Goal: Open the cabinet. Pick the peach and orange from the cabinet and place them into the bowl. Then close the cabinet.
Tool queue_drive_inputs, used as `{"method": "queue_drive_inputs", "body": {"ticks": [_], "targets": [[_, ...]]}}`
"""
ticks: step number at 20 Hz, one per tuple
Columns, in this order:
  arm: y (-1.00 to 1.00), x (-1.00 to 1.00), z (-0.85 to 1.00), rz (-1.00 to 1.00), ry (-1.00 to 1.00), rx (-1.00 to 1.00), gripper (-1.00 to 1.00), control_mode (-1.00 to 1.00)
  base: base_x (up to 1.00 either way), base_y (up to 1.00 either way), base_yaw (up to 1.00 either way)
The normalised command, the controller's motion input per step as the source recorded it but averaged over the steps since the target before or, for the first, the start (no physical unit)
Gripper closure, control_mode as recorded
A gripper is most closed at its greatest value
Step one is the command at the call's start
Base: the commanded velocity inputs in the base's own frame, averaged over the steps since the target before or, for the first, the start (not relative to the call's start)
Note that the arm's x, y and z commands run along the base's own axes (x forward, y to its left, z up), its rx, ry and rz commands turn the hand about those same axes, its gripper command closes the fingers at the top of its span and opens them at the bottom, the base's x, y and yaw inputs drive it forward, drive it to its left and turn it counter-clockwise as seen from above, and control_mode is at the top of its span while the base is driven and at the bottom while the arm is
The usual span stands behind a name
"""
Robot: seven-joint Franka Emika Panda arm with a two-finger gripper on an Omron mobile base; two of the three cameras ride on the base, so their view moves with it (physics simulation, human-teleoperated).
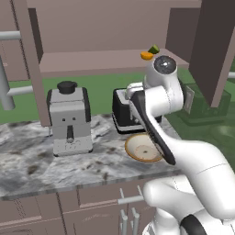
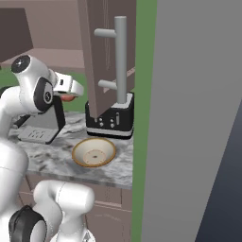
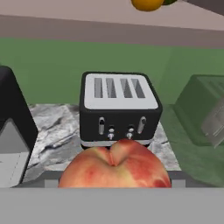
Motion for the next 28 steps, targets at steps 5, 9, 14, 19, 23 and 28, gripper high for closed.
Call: {"method": "queue_drive_inputs", "body": {"ticks": [5,9,14,19,23,28], "targets": [[0.0,0.0,-0.18,0.0,0.23,0.1,1.0,-1.0,0.0,0.0,0.0],[0.0,0.0,-0.18,0.0,0.0,0.02,1.0,-1.0,0.0,0.0,0.0],[0.0,0.0,-0.43,0.0,0.03,0.0,1.0,-1.0,0.0,0.0,0.0],[-0.01,0.0,-0.6,0.0,0.02,0.0,1.0,-1.0,0.0,0.0,0.0],[-0.01,0.0,-0.53,0.0,0.02,0.0,1.0,-1.0,0.0,0.0,0.0],[-0.04,0.0,-0.53,0.0,0.05,0.0,1.0,-1.0,0.0,0.0,0.0]]}}
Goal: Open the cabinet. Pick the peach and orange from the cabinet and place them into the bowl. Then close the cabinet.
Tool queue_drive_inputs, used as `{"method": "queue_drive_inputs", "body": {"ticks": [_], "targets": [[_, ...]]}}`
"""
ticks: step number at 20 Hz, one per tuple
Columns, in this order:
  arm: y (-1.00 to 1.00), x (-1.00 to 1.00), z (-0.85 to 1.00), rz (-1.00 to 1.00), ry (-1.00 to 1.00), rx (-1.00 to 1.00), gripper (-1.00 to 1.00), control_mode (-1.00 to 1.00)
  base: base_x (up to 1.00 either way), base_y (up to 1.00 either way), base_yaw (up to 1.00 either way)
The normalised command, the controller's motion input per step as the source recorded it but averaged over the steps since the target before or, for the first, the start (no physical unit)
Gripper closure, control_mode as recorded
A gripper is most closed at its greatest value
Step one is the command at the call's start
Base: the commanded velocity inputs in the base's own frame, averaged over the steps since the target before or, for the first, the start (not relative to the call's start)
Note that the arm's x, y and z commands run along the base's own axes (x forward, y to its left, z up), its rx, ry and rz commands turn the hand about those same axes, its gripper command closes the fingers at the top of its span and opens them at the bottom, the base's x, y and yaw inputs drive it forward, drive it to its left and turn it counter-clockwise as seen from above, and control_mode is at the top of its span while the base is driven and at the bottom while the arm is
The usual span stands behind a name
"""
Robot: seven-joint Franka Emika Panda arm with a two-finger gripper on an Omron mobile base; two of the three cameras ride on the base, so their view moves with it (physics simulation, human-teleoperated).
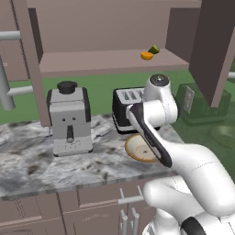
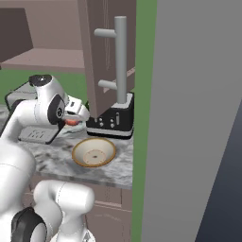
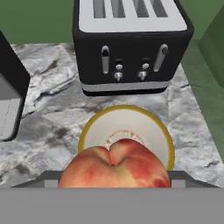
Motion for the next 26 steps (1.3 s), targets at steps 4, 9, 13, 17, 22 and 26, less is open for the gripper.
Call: {"method": "queue_drive_inputs", "body": {"ticks": [4,9,13,17,22,26], "targets": [[-0.1,0.0,-0.51,0.0,0.04,0.0,1.0,-1.0,0.0,0.0,0.0],[-0.13,0.15,-0.35,0.0,0.04,0.0,1.0,-1.0,0.0,0.0,0.0],[-0.14,0.25,-0.24,0.0,0.04,0.0,1.0,-1.0,0.0,0.0,0.0],[-0.1,0.29,-0.3,0.0,0.09,0.0,1.0,-1.0,0.0,0.0,0.0],[-0.1,0.21,-0.39,0.0,0.1,0.0,1.0,-1.0,0.0,0.0,0.0],[-0.17,0.0,-0.51,0.0,0.08,0.0,1.0,-1.0,0.0,0.0,0.0]]}}
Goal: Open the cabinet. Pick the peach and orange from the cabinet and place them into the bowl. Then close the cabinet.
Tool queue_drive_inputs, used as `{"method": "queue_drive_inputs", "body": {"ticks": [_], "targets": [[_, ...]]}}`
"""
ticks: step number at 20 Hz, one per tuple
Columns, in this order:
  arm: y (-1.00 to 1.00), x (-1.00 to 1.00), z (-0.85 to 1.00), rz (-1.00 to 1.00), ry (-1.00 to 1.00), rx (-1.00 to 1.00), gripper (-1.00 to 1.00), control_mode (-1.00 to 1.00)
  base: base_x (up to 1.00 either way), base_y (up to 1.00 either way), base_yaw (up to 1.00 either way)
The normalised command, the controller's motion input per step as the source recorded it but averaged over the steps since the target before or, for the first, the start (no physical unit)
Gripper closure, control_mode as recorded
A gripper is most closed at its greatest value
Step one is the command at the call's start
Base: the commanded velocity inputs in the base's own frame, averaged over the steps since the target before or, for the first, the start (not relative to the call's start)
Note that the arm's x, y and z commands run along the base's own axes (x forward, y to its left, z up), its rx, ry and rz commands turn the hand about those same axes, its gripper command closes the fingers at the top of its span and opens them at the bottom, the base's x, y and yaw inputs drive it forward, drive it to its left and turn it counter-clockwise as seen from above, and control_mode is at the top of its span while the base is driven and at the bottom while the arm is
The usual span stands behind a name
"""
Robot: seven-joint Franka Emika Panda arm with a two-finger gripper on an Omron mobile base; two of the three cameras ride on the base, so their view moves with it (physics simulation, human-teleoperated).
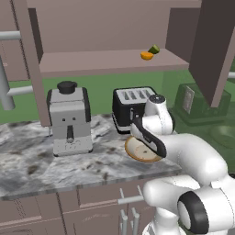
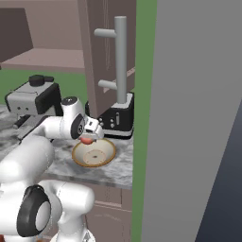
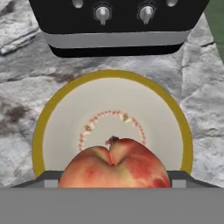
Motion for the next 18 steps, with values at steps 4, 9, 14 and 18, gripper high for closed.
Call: {"method": "queue_drive_inputs", "body": {"ticks": [4,9,14,18], "targets": [[-0.07,0.0,-0.5,0.0,0.05,0.0,1.0,-1.0,0.0,0.0,0.0],[-0.03,0.0,-0.27,0.0,0.0,0.0,1.0,-1.0,0.0,0.0,0.0],[-0.01,0.0,-0.28,0.0,0.0,0.0,1.0,-1.0,0.0,0.0,0.0],[-0.08,0.02,-0.19,0.0,0.0,0.0,1.0,-1.0,0.0,0.0,0.0]]}}
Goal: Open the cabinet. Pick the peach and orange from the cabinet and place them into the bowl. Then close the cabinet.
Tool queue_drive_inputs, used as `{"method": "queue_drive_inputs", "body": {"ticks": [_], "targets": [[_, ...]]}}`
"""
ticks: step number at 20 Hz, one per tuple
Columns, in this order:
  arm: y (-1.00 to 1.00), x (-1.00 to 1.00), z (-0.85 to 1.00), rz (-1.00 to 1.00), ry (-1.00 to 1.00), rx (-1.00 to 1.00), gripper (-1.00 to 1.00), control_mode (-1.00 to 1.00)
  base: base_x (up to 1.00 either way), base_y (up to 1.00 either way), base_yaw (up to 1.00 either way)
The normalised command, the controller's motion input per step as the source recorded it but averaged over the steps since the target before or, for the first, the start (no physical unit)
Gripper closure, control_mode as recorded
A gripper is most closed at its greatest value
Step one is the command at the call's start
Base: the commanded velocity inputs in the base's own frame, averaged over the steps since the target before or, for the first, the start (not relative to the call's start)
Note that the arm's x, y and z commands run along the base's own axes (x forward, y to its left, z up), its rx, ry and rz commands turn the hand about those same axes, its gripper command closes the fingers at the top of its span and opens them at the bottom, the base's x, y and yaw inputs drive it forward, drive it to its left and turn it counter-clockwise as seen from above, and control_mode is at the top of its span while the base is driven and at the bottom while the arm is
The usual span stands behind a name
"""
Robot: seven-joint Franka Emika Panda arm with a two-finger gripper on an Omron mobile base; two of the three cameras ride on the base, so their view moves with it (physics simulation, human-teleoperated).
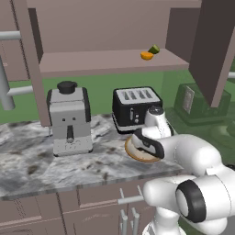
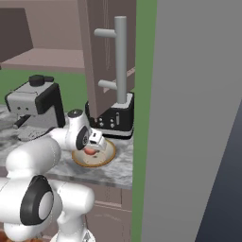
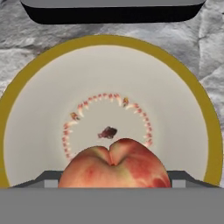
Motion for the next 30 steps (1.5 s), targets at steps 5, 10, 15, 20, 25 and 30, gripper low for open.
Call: {"method": "queue_drive_inputs", "body": {"ticks": [5,10,15,20,25,30], "targets": [[-0.1,0.16,-0.12,0.0,0.0,0.0,1.0,-1.0,0.0,0.0,0.0],[-0.02,0.23,-0.15,0.0,0.0,0.0,1.0,-1.0,0.0,0.0,0.0],[0.0,0.03,-0.08,0.0,-0.03,0.0,-1.0,-1.0,0.0,0.0,0.0],[0.0,0.0,0.0,0.0,0.0,0.0,-1.0,-1.0,0.0,0.0,0.0],[0.0,0.0,0.1,-0.01,0.0,0.0,-1.0,-1.0,0.0,0.0,0.0],[0.0,-0.01,0.47,-0.02,-0.04,0.0,-1.0,-1.0,0.0,0.0,0.0]]}}
